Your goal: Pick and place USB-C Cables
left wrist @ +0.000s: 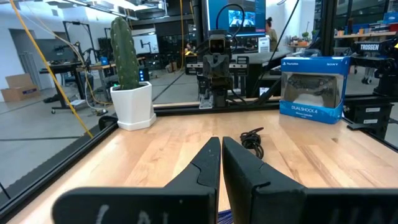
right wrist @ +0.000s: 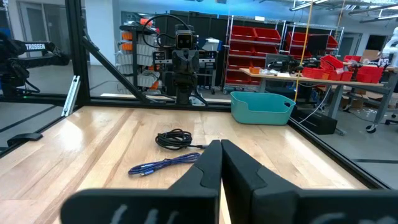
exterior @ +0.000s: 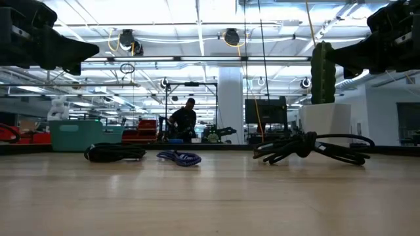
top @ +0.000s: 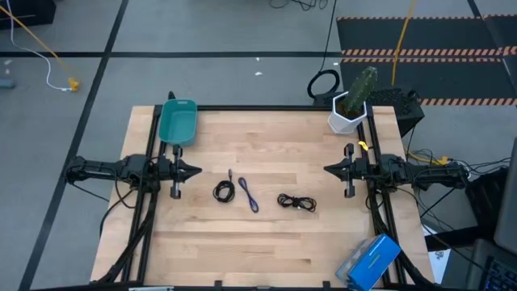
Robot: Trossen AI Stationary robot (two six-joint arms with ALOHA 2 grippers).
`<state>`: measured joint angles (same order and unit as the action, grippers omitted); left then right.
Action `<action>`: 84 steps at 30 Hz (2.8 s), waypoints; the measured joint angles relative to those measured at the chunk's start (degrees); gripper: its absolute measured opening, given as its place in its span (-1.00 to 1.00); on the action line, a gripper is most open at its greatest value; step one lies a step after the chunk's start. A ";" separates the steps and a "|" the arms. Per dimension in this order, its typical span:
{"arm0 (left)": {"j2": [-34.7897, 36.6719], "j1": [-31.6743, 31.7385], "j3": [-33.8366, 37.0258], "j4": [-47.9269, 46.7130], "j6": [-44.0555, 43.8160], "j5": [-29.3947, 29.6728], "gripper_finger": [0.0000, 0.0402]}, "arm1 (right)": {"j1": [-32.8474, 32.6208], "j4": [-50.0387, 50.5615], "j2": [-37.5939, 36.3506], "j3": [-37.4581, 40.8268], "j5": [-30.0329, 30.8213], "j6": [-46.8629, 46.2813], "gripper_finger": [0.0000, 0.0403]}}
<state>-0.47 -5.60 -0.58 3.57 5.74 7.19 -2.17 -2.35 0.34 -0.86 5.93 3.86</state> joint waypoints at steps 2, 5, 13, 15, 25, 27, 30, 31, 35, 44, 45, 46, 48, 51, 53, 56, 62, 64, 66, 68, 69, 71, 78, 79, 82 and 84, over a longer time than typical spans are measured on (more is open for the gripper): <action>-0.02 0.01 0.00 0.00 0.00 0.01 -0.89 | -0.02 0.00 0.02 0.02 -0.02 0.00 -1.00; -0.02 0.00 -0.02 0.02 0.00 0.00 -0.89 | -0.01 0.01 0.02 0.00 0.00 -0.01 -1.00; -0.02 -0.12 0.00 1.27 -2.51 -0.81 -0.89 | 0.00 0.00 0.00 0.02 -0.02 0.00 -1.00; 0.00 -0.13 0.00 2.88 -2.27 -1.25 -0.89 | 0.00 0.01 0.01 0.01 -0.01 -0.02 -1.00; -3.40 -0.13 -8.16 -2.86 -7.88 -1.76 -0.90 | -0.01 0.01 0.00 0.01 0.00 0.00 -1.00; -5.66 -0.16 -12.06 -6.30 -8.43 -1.78 -0.90 | -0.02 0.01 0.00 0.02 -0.01 0.00 -1.00; -9.74 -0.16 -18.76 -10.76 -8.79 -1.94 -0.90 | 0.00 0.00 0.00 0.01 -0.01 -0.01 -1.00; -11.25 -0.16 -21.37 -12.45 -8.90 -2.47 -0.90 | -0.01 0.00 0.00 0.00 0.00 -0.01 -1.00; -17.89 -0.16 -32.17 -19.31 -9.14 -4.12 -0.90 | -0.01 -0.22 0.00 0.00 0.00 0.00 -1.00; -30.23 -0.16 -54.75 -33.30 -6.31 -4.72 -0.90 | -0.02 -2.19 0.00 0.00 0.05 -0.02 -1.00; -31.22 -0.16 -56.78 -34.62 -5.89 -4.73 -0.90 | 0.00 -2.23 0.00 0.00 0.05 -0.01 -1.00; -32.19 -0.16 -58.91 -35.99 -5.60 -4.72 -0.90 | -0.02 -2.30 0.00 0.00 0.05 0.00 -1.00; -33.99 -0.16 -63.35 -38.78 -4.55 -4.71 -0.90 | -0.02 -2.34 0.00 0.00 0.05 -0.02 -1.00; -36.43 -0.16 -70.49 -43.66 -2.06 -4.65 -0.90 | 0.00 -2.49 0.00 0.02 0.05 0.00 -1.00; -37.80 -0.16 -75.01 -46.48 -1.21 -4.23 -0.90 | -0.01 -2.51 0.00 0.01 0.05 -0.01 -1.00; -39.31 -0.16 -80.57 -48.61 -1.07 -4.15 -0.90 | -0.01 -2.56 0.00 0.01 0.05 -0.01 -1.00; -40.06 -0.16 -86.51 -50.59 -0.92 -4.12 -0.90 | 0.00 -2.57 0.00 0.01 0.05 -0.01 -1.00; -40.06 -0.16 -87.12 -50.63 -0.93 -4.12 -0.90 | -0.02 -2.79 0.00 0.01 0.05 0.00 -1.00; -40.02 -0.16 -87.19 -50.68 -0.96 -4.12 -0.90 | -0.02 -3.31 0.00 0.00 0.05 -0.02 -1.00; -40.02 -0.16 -87.19 -51.12 -1.55 -4.12 -0.90 | 0.00 -3.48 0.00 0.00 0.02 -0.63 -1.00; -40.02 -0.16 -87.19 -51.59 -1.81 -4.12 -0.90 | -0.02 -3.59 0.00 0.00 0.02 -1.73 -1.00; -40.32 -0.16 -87.19 -52.40 -2.43 -4.12 -0.90 | -0.02 -3.84 0.00 0.01 0.02 -4.37 -1.00; -42.00 -0.16 -87.19 -53.62 -3.06 -4.10 -0.90 | -0.06 -2.97 0.27 -1.94 -0.08 -7.11 -1.00; -42.23 -0.16 -87.19 -53.61 -3.06 -4.10 -0.90 | -0.07 -2.35 0.29 -2.50 -0.13 -7.40 -1.00; -43.20 -0.16 -87.19 -53.53 -2.71 -4.10 -0.89 | -0.07 -1.01 0.71 -6.49 -0.17 -7.39 -1.00; -43.98 -0.16 -87.19 -53.53 -1.61 -4.06 -0.89 | -0.07 1.10 1.20 -10.00 -0.17 -7.59 -1.00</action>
<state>-44.45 -5.76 -87.77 -49.95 4.13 3.14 -2.24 -1.25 1.54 -10.86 5.76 -3.73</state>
